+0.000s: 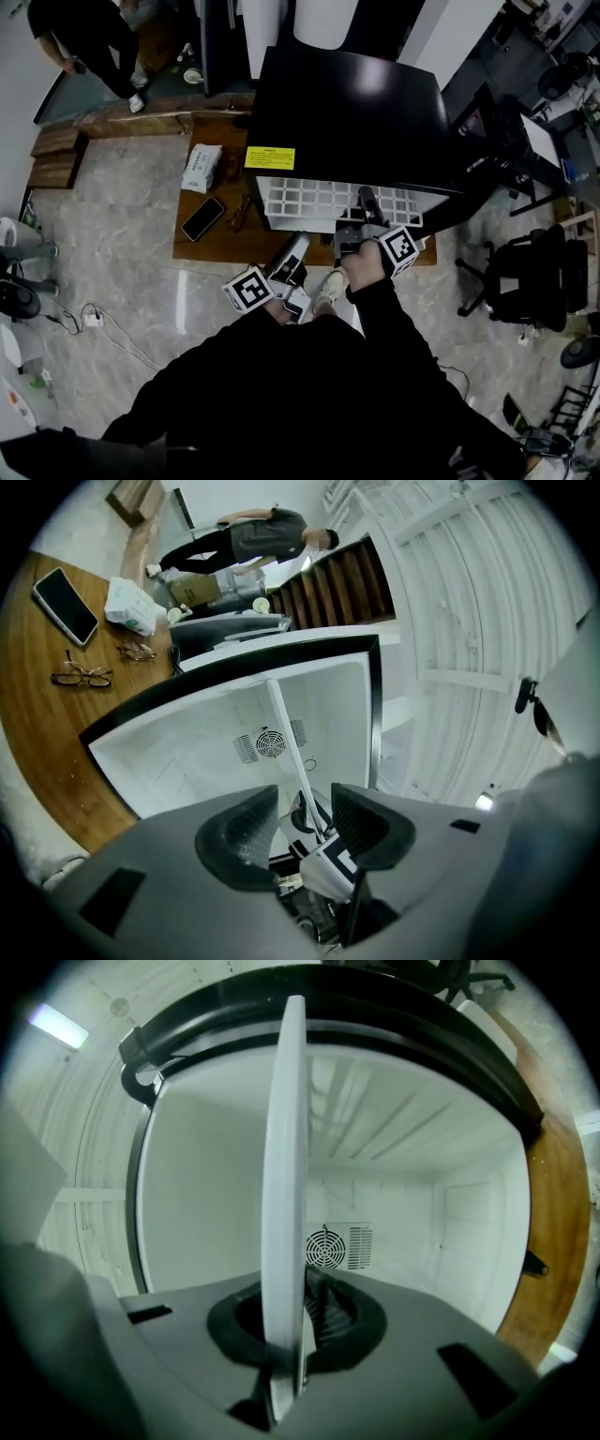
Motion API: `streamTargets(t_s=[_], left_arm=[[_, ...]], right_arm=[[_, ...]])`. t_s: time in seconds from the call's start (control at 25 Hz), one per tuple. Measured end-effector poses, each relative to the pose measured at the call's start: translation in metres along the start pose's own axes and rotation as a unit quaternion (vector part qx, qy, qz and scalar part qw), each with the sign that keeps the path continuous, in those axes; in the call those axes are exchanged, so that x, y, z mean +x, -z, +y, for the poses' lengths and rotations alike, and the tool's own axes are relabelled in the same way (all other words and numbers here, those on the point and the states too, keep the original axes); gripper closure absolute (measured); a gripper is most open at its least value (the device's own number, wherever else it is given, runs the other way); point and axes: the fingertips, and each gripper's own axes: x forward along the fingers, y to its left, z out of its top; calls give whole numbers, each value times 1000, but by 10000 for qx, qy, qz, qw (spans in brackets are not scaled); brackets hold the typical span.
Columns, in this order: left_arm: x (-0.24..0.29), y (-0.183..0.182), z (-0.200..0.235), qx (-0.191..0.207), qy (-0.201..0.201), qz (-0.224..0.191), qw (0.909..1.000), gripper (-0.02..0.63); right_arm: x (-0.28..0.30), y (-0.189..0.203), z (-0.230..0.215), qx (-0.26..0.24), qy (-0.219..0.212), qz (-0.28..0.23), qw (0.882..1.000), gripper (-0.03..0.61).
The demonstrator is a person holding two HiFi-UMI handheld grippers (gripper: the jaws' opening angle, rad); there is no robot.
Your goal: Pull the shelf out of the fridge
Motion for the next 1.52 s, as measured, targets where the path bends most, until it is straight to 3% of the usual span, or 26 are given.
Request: streamTargets(t_s=[0.32,0.68,1.16,1.36,1.52], left_arm=[[-57,9,7,899,-162,537,9944,607],[-83,1,2,1707,-188,681,9828,607],[-102,14,8,1980,-389,859,9757,607],[-111,24,13,2356,-504,1025,9651,607],[-104,33,-3,2789,-583,1011,9532,607]], right_arm=[[-44,13,2,51,60,-49,10000,548],[-68,13,5,-26,4,-214,9998,548],[-147,34,24,-3,-66,53,10000,549],[-181,27,38,-166,-240,93,9995,549],[-208,-9,67,-484,-533,71,9974,549]])
